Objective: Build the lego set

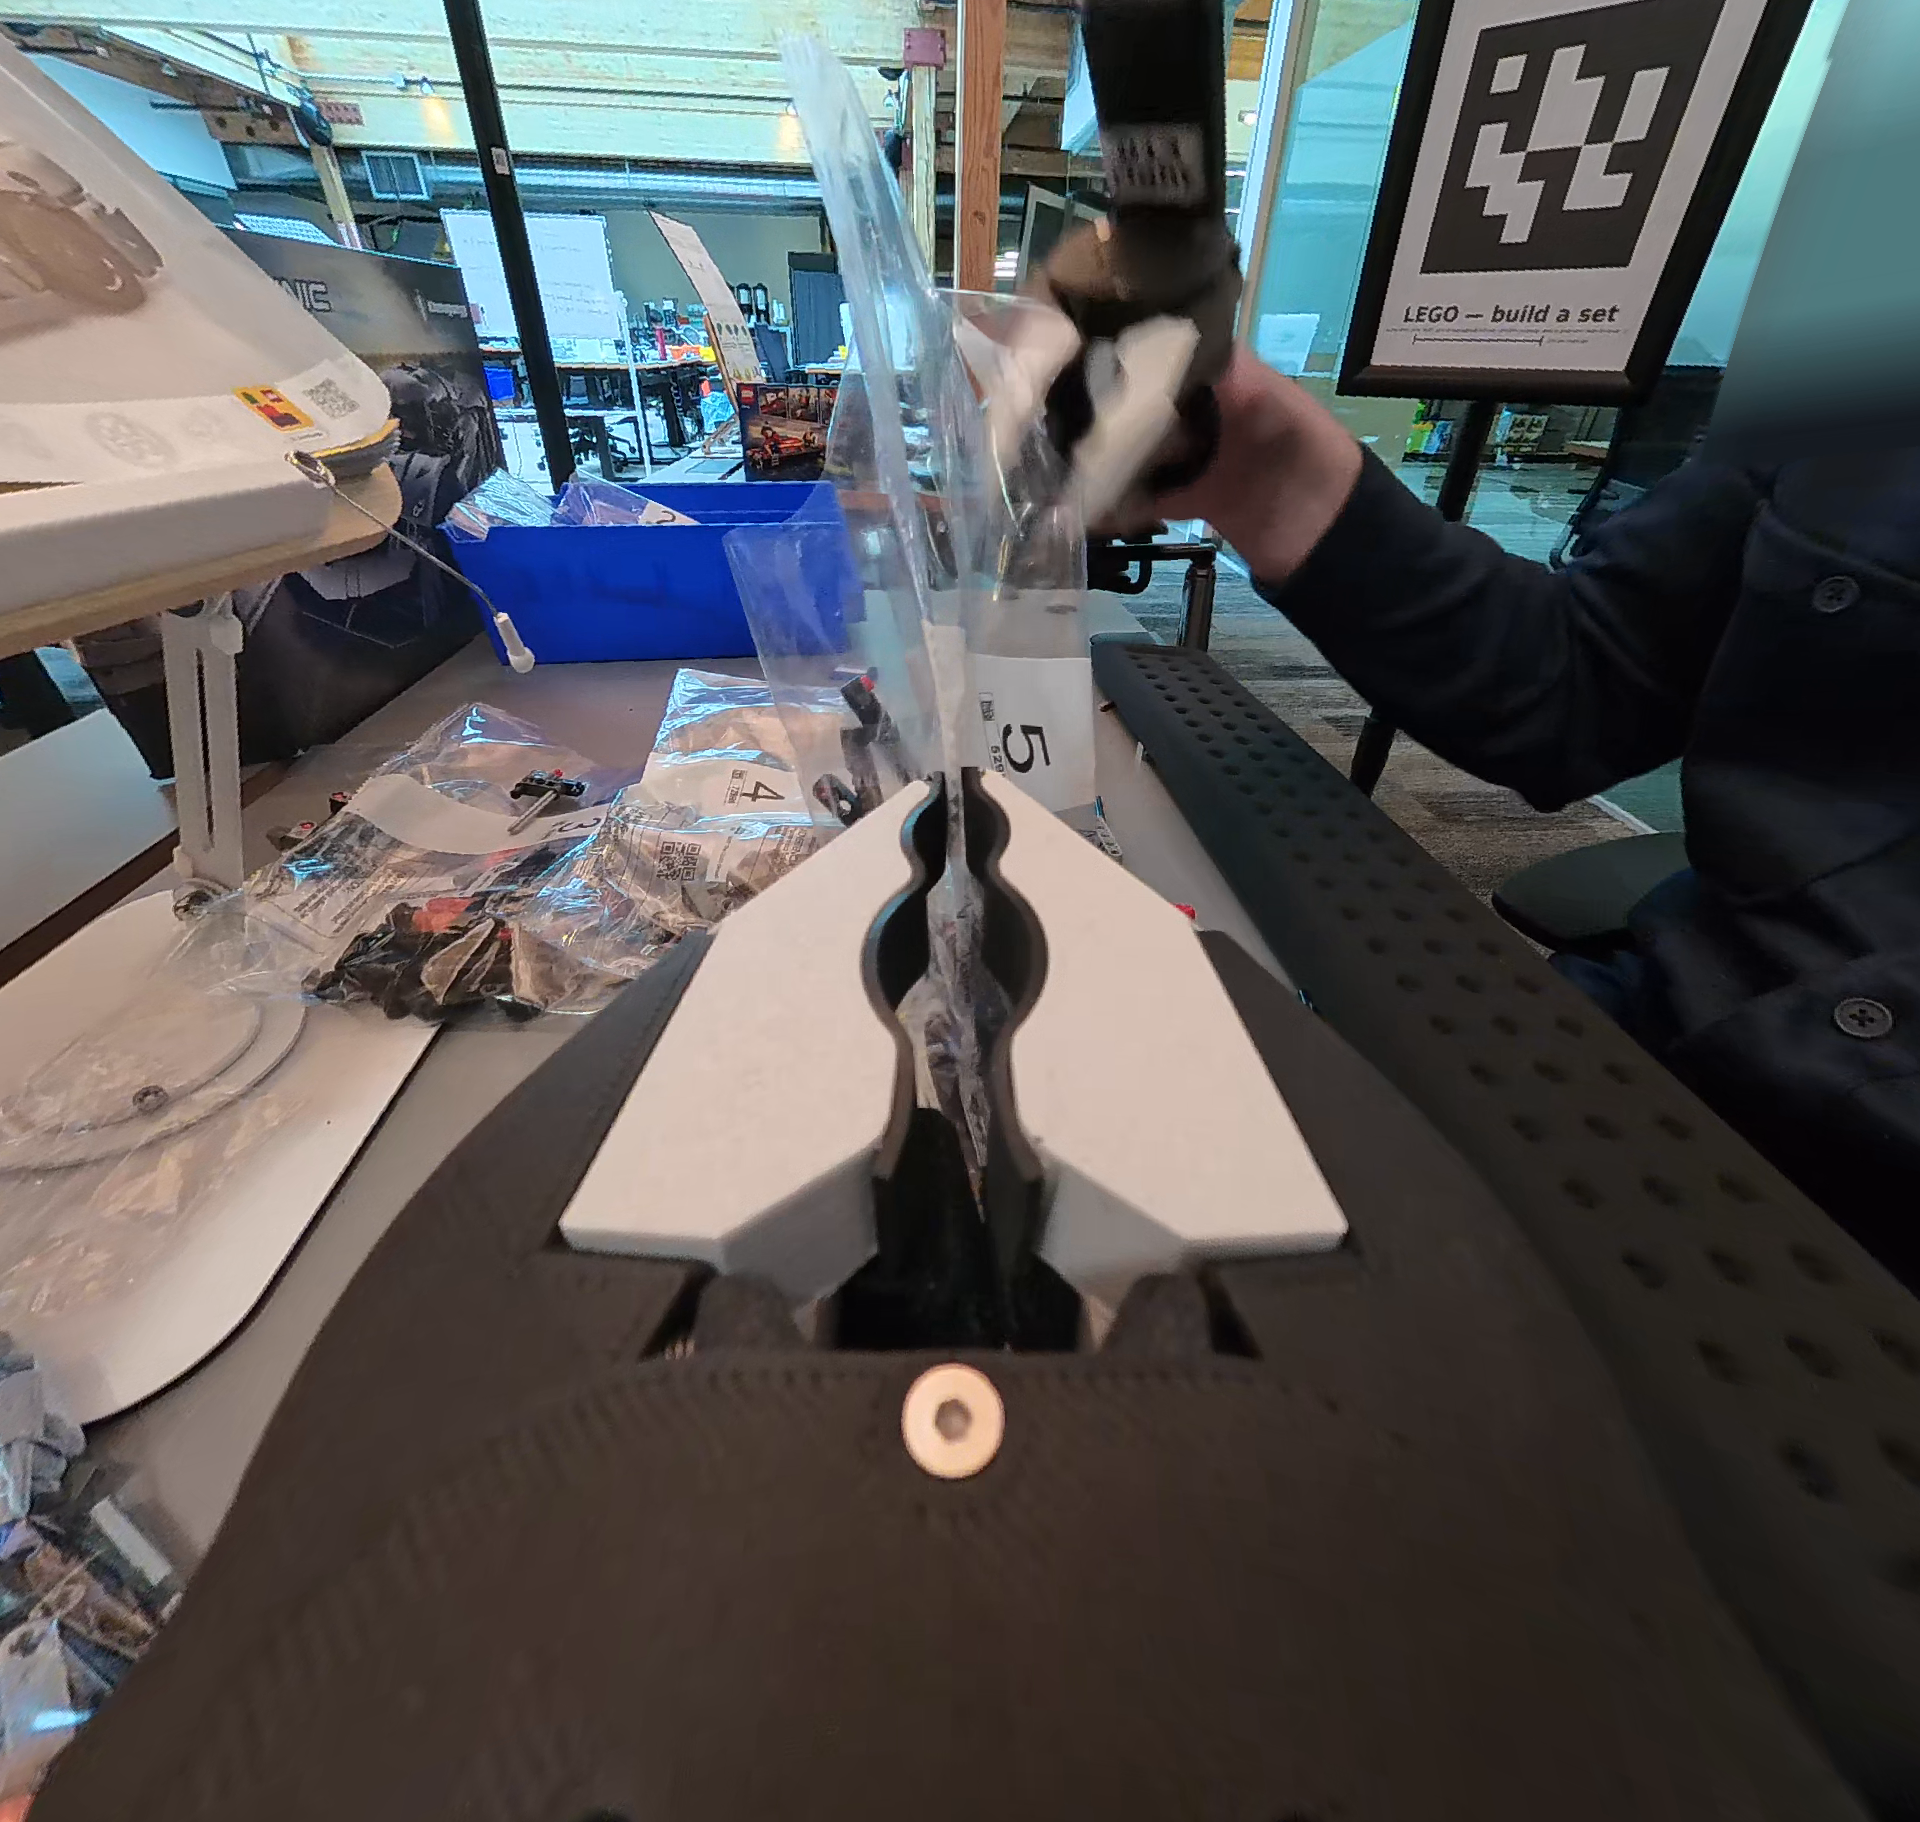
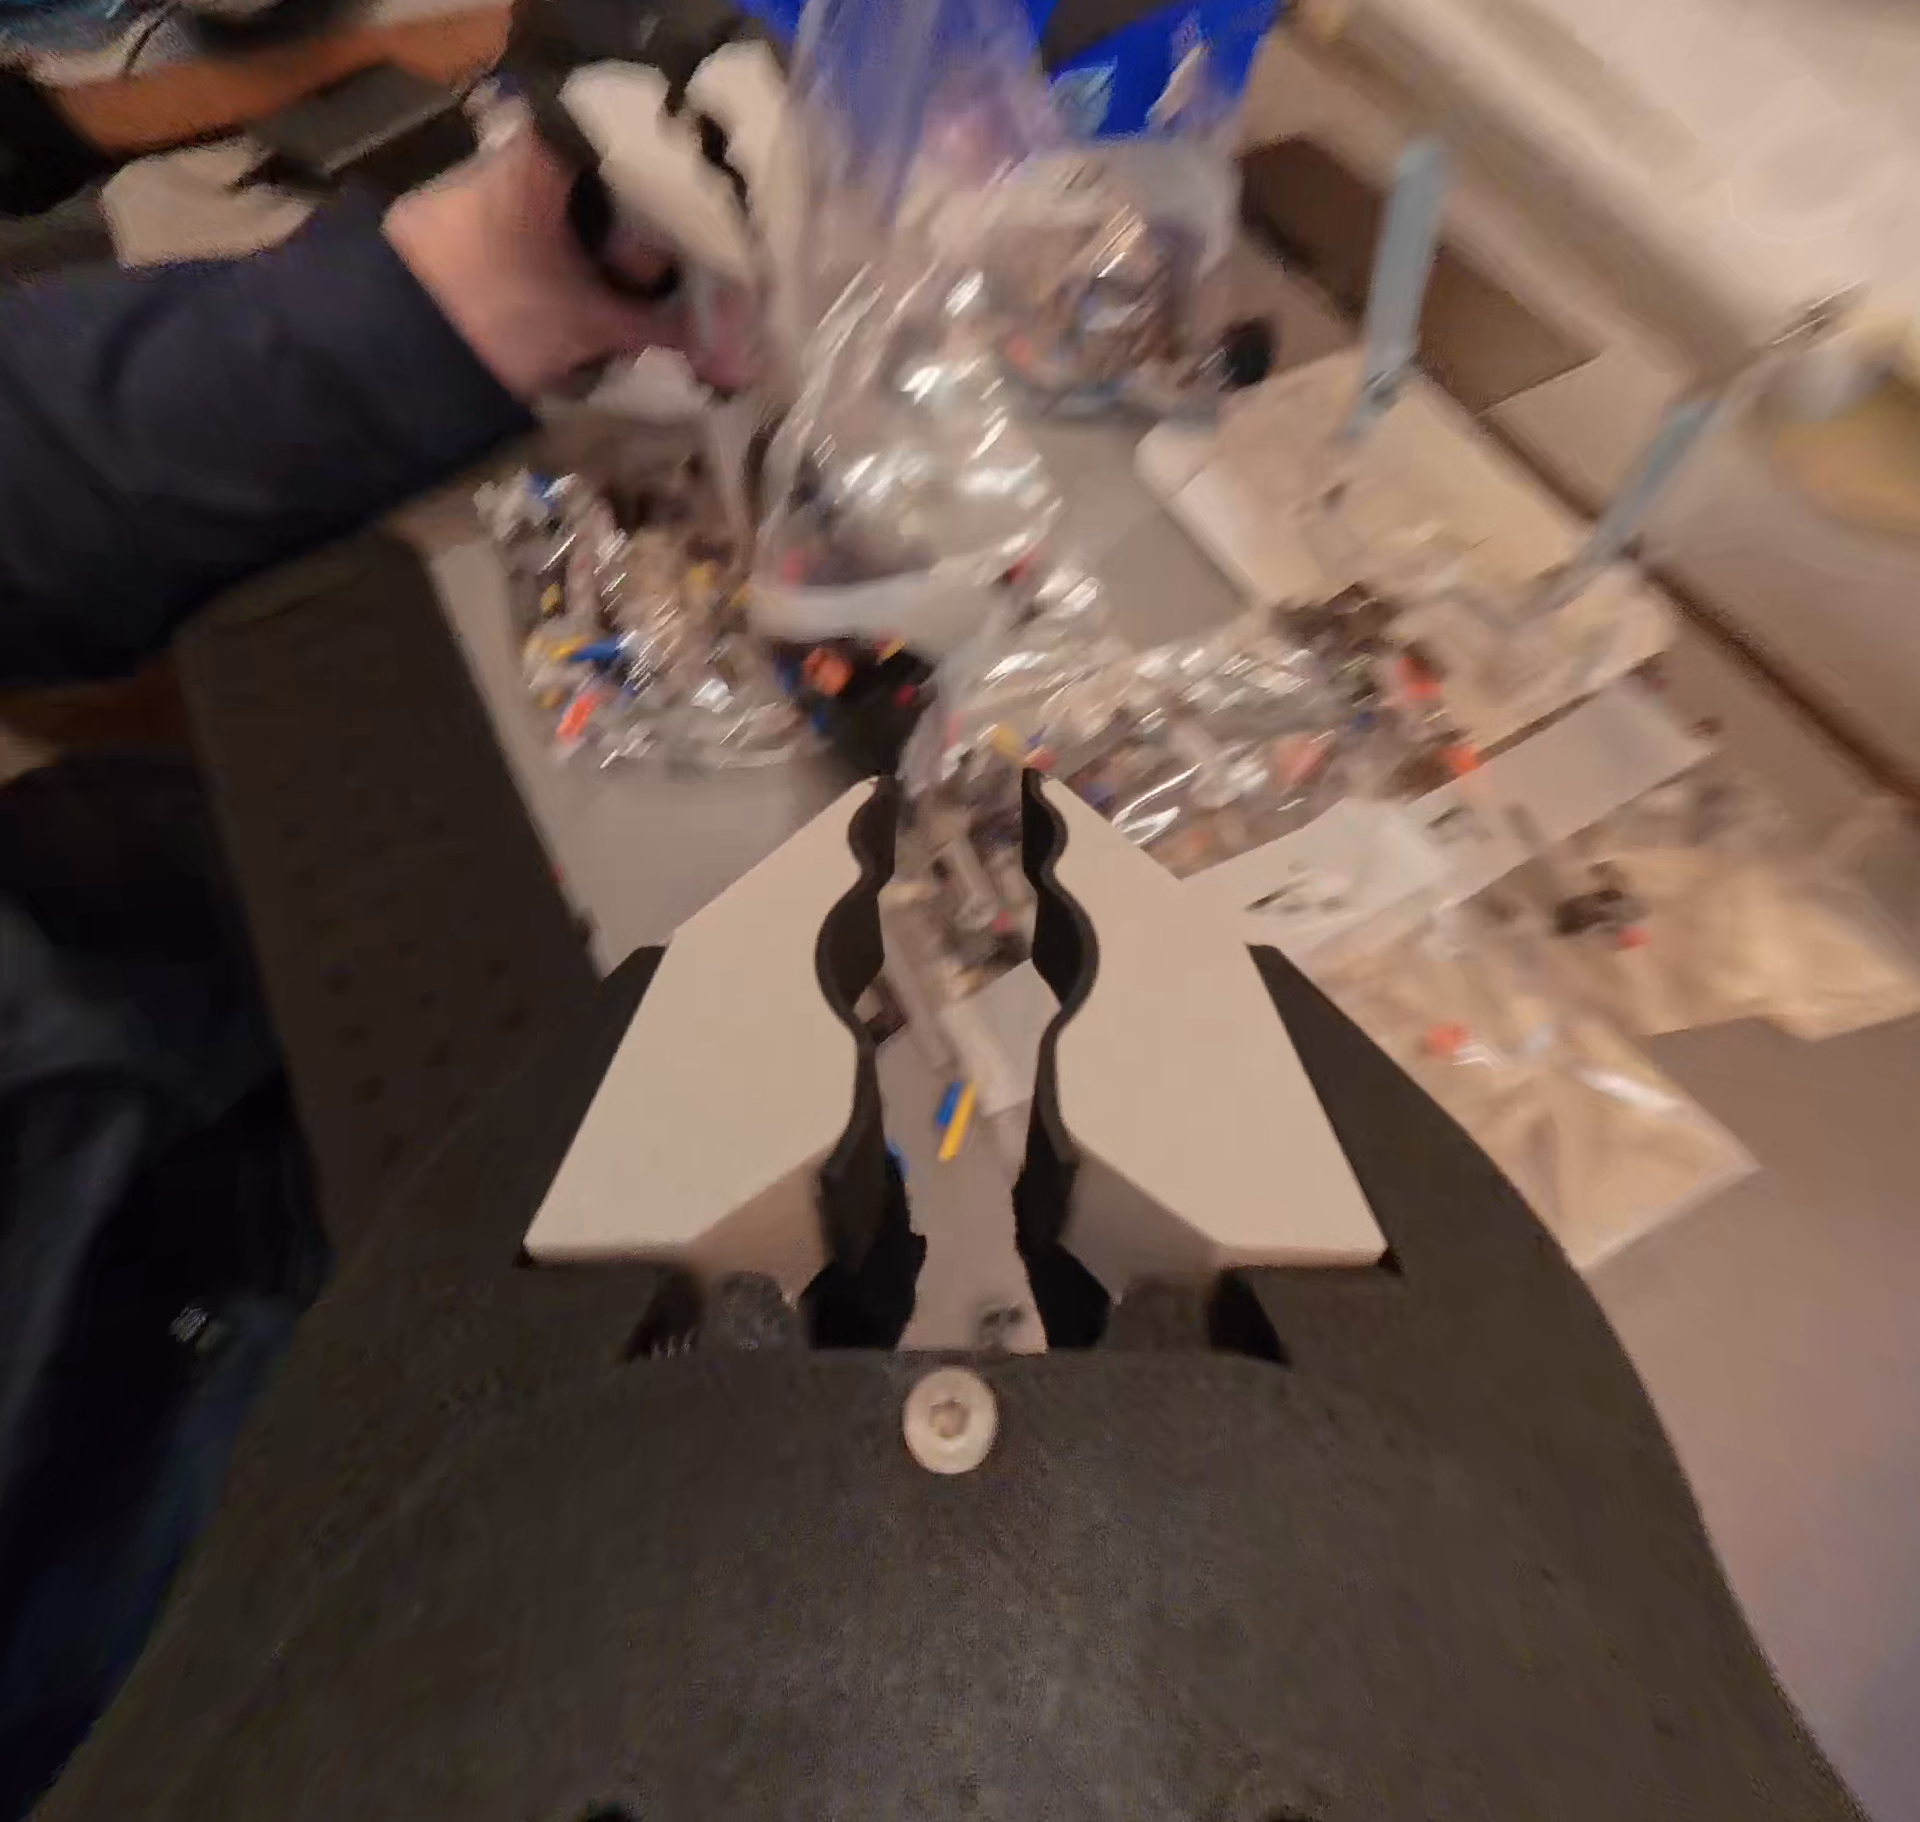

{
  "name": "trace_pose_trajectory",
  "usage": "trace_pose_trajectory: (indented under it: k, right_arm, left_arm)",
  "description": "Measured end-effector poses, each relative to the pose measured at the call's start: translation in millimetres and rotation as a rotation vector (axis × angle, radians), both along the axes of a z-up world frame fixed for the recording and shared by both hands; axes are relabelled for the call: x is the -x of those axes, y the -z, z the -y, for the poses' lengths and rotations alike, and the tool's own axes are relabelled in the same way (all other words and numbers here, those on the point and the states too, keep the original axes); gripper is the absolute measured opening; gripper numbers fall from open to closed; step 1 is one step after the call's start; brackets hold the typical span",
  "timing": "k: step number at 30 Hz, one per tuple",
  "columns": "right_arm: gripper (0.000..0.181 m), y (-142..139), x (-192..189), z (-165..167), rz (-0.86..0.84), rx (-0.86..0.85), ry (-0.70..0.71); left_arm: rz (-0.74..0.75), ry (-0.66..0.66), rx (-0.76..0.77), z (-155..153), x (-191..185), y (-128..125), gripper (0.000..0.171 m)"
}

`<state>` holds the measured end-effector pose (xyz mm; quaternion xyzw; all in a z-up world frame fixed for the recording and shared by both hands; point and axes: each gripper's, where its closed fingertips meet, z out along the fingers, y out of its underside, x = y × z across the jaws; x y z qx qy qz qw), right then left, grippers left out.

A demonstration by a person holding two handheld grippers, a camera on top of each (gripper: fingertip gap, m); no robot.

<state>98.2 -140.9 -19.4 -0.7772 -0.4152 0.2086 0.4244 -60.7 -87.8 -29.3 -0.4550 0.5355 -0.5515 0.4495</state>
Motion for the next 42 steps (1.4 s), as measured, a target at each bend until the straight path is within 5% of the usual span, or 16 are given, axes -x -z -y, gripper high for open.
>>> trace_pose_trajectory:
  k: [9, 15, 20, 26, 29, 35, 39, 42]
  right_arm:
    - [0.036, 140, 58, 48, 0.322, 0.224, -0.205]
    - [0.017, 155, 62, 44, 0.348, 0.231, -0.177]
    - [0.017, 118, 51, 34, 0.232, 0.177, -0.14]
    - [0.017, -25, 14, -26, -0.015, -0.165, 0.06]
    - [0.017, -61, 26, -44, 0.013, -0.261, 0.04]
    - [0.036, -26, 69, -61, 0.137, -0.11, -0.078]
    - [0.032, -45, 42, -52, 0.024, -0.175, 0.006]
    - [0.031, -29, 9, -33, 0.032, -0.113, 0.066]
  left_arm:
    - [-0.007, 0.0, -0.002, 2, -1, 1, 0.003]
    - [-0.009, 0.009, -0.001, 3, -2, 0, 0.004]
    - [-0.008, 0.016, -0.009, 5, -2, -1, 0.002]
    - [-0.005, 0.025, -0.01, 7, -3, -1, 0.001]
    - [-0.008, 0.027, -0.011, 8, -4, 0, 0.002]
    - [-0.012, 0.027, -0.014, 8, -3, 0, 0.001]
    - [-0.016, 0.022, -0.008, 6, -3, 1, 0.001]
    - [-0.015, 0.024, -0.005, 5, -3, 2, 0.001]
